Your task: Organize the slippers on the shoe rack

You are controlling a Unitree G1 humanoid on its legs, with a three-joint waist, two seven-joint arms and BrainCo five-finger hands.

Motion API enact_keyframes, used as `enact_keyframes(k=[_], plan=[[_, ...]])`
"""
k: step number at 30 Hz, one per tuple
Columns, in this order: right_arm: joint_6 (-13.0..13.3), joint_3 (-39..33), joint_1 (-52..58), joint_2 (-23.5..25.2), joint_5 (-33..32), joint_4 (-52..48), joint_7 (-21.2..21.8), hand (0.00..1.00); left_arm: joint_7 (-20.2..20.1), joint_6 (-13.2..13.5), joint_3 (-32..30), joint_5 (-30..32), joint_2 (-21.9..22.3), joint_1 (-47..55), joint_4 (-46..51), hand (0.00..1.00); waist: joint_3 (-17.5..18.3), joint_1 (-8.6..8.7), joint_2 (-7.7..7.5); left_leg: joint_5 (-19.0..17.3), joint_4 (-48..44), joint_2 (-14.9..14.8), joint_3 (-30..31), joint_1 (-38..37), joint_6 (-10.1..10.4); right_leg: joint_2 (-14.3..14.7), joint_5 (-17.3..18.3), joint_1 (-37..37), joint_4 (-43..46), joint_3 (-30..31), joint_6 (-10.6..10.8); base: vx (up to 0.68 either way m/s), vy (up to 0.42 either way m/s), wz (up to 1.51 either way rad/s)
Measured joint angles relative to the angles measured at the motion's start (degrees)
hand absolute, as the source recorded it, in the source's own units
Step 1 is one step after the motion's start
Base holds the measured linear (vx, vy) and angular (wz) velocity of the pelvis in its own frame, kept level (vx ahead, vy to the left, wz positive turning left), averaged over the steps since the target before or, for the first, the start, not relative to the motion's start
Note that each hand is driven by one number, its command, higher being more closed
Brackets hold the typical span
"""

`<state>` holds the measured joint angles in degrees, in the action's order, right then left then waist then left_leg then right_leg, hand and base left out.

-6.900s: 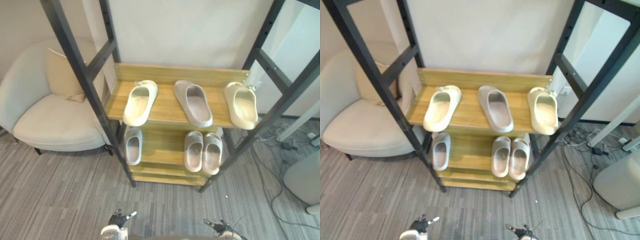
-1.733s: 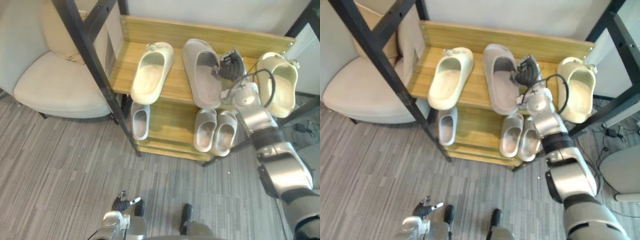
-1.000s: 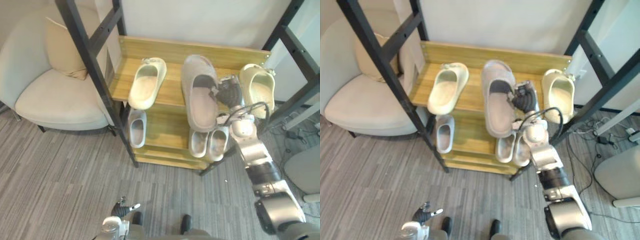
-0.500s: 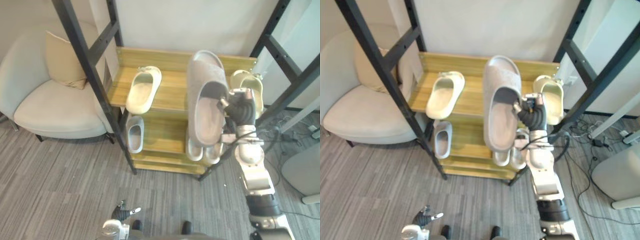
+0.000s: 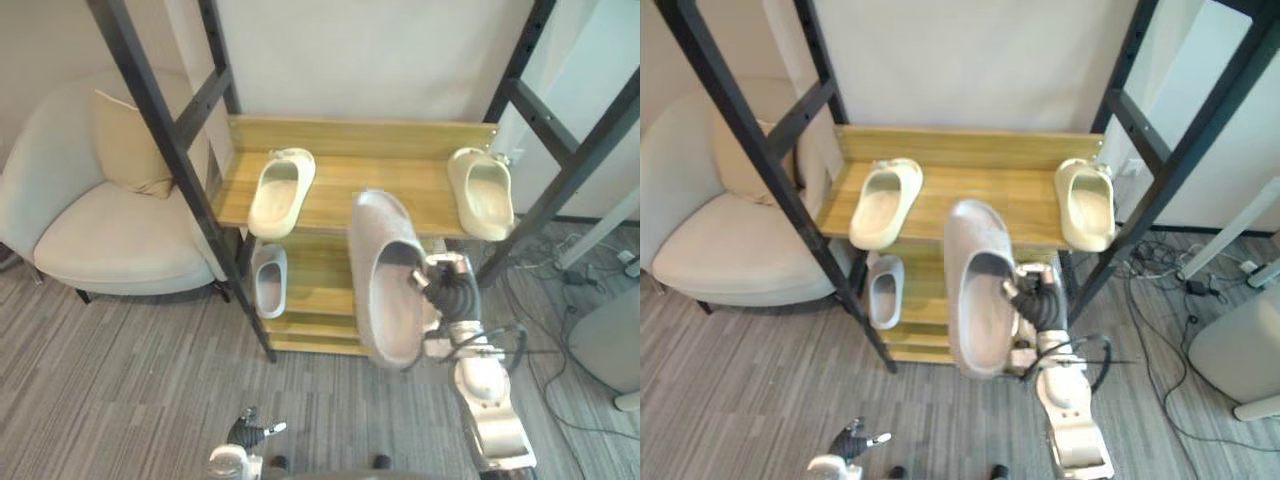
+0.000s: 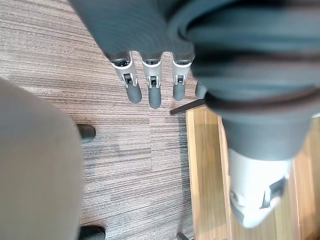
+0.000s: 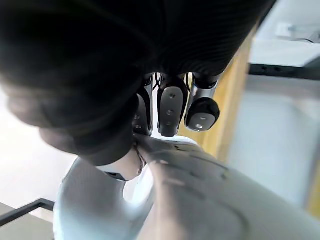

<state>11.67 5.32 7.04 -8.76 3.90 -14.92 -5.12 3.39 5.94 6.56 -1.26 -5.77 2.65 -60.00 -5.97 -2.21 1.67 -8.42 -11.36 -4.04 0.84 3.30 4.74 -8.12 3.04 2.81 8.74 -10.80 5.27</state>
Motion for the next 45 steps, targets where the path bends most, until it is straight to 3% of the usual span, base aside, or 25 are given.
enact_keyframes(k=[4,7,12,20,22,28,39,44,45], plan=[[0.0,1.4,-0.6,-1.2,0.0,0.2,0.0,1.00,0.0,0.5,0.6,-0.2,0.1,-2.1,1.1,0.00,-4.2,0.22,1.60,-4.1,-11.2,-0.1,1.0,8.0,-0.1,-0.7,3.8,6.8,10.0,-0.1,-0.4,-0.14,0.021,0.09],[0.0,3.4,-2.0,-2.3,0.2,0.3,0.0,1.00,0.1,1.2,0.7,-1.3,0.0,-3.5,2.4,0.00,-7.3,0.34,1.32,-5.8,-16.3,0.4,1.5,12.0,-0.1,-2.0,6.7,11.4,16.7,0.0,-0.4,-0.15,0.008,0.14],[0.0,4.6,-2.6,-2.6,0.7,0.2,-0.6,1.00,0.4,1.2,0.4,-2.2,0.1,-4.0,4.7,0.00,-8.9,0.29,1.20,-8.5,-24.5,1.1,2.5,18.3,0.0,-4.2,10.7,17.8,26.4,-0.2,-0.5,-0.07,0.005,0.11],[-0.3,5.2,-8.1,-2.7,2.9,-0.6,-4.6,1.00,1.5,1.3,-3.1,-5.0,1.0,-6.2,9.2,0.00,-12.2,-0.33,0.84,-13.7,-39.7,1.5,3.5,31.5,0.0,-6.3,16.5,30.4,41.7,0.6,-0.8,-0.05,0.006,0.06],[-0.5,4.4,-11.2,-2.8,2.9,-1.1,-5.9,1.00,1.7,1.3,-4.2,-5.7,1.1,-7.8,10.6,0.00,-14.5,-0.49,0.94,-14.5,-43.6,1.5,3.7,34.7,0.0,-6.8,17.7,33.0,45.6,0.6,-0.8,-0.11,0.003,0.16],[-1.4,1.5,-19.0,-3.3,2.9,-1.3,-10.3,1.00,1.9,2.2,-7.4,-8.0,2.2,-10.8,15.5,0.00,-17.1,-3.17,0.80,-16.1,-51.9,1.7,4.7,45.5,-0.1,-8.1,20.7,43.3,54.6,0.7,-1.1,-0.10,0.000,0.10],[-3.9,-4.3,-31.6,-9.4,2.9,10.3,-16.3,1.00,-1.2,3.8,-7.9,-10.4,4.5,-7.7,23.9,0.00,-16.9,-7.25,1.59,-16.3,-56.9,3.8,7.2,53.7,1.8,-10.8,24.3,50.4,62.6,-0.5,-2.7,-0.01,-0.032,0.17],[-4.8,-5.1,-38.2,-11.9,2.8,16.5,-17.6,1.00,-1.3,4.8,-8.3,-11.4,4.9,-6.7,25.7,0.00,-17.0,-8.41,1.59,-16.2,-58.1,4.9,8.0,56.0,2.4,-12.0,25.7,52.3,65.1,-1.0,-2.6,0.00,-0.041,0.17],[-4.9,-5.0,-39.7,-12.0,2.7,17.6,-17.8,1.00,0.2,4.7,-9.5,-11.1,4.7,-7.2,24.5,0.00,-17.1,-8.33,1.52,-16.1,-58.3,5.0,8.4,56.7,2.6,-12.1,25.9,52.8,65.3,-1.2,-2.6,-0.03,-0.045,0.13]])
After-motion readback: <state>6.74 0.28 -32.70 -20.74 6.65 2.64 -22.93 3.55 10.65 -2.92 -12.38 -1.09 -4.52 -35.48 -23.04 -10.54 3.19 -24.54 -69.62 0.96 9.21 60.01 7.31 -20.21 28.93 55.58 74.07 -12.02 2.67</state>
